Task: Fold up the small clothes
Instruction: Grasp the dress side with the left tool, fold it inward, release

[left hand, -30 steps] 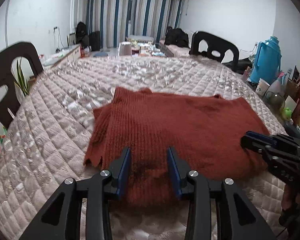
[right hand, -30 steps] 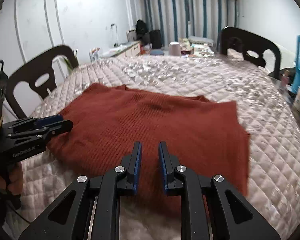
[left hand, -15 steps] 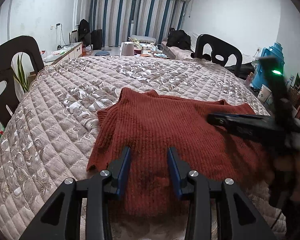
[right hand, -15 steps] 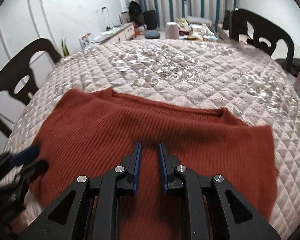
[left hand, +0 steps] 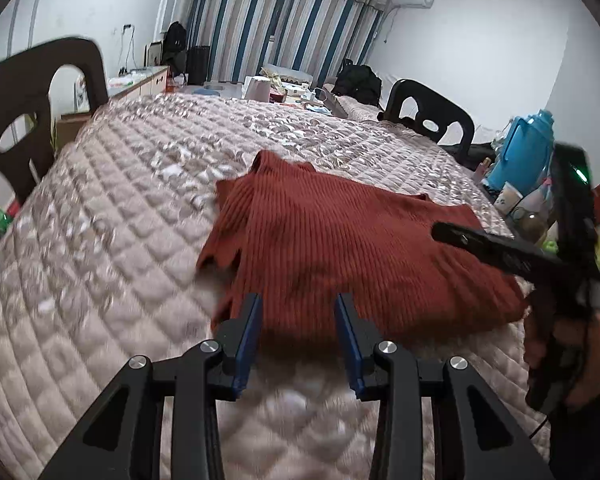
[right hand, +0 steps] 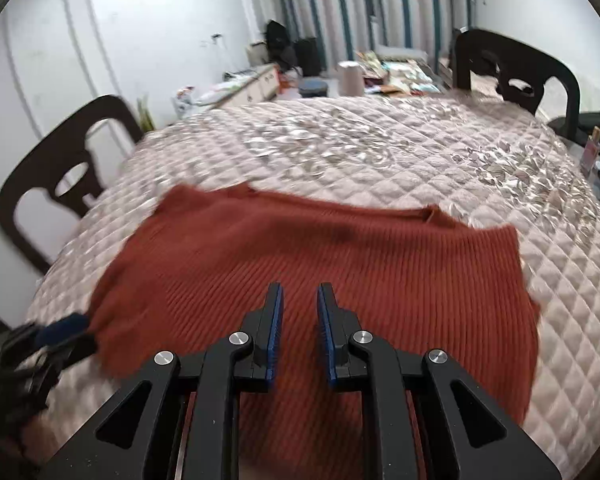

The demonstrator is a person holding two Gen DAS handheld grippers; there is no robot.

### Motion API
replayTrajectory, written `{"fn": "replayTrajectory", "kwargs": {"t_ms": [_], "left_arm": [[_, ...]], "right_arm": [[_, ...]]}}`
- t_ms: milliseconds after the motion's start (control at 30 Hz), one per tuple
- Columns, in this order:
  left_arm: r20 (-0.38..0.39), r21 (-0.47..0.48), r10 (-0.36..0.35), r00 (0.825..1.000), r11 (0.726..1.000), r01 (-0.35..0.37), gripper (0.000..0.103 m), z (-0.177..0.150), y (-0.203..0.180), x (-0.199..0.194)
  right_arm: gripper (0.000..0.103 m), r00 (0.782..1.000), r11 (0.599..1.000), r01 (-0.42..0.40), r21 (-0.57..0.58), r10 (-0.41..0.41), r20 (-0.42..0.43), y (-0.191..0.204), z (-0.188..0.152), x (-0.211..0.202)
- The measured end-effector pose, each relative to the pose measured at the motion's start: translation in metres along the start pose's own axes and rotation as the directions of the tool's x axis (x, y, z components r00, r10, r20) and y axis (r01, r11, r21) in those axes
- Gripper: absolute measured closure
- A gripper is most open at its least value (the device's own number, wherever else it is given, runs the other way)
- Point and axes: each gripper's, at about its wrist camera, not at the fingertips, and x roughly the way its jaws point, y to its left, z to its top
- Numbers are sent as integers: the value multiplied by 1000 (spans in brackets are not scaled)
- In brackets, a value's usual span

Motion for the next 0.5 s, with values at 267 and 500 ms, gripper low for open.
{"fn": "replayTrajectory", "kwargs": {"t_ms": [267, 500], "left_arm": [[-88, -166, -97, 991, 983, 81, 60, -24, 16, 12], [-17, -327, -159, 987, 934, 145, 50, -12, 35, 24]], "right_arm": [[85, 999, 997, -38, -64, 38, 1, 22, -42, -18], [85, 1000, 999, -28, -40, 27, -12, 18, -47, -11]]}}
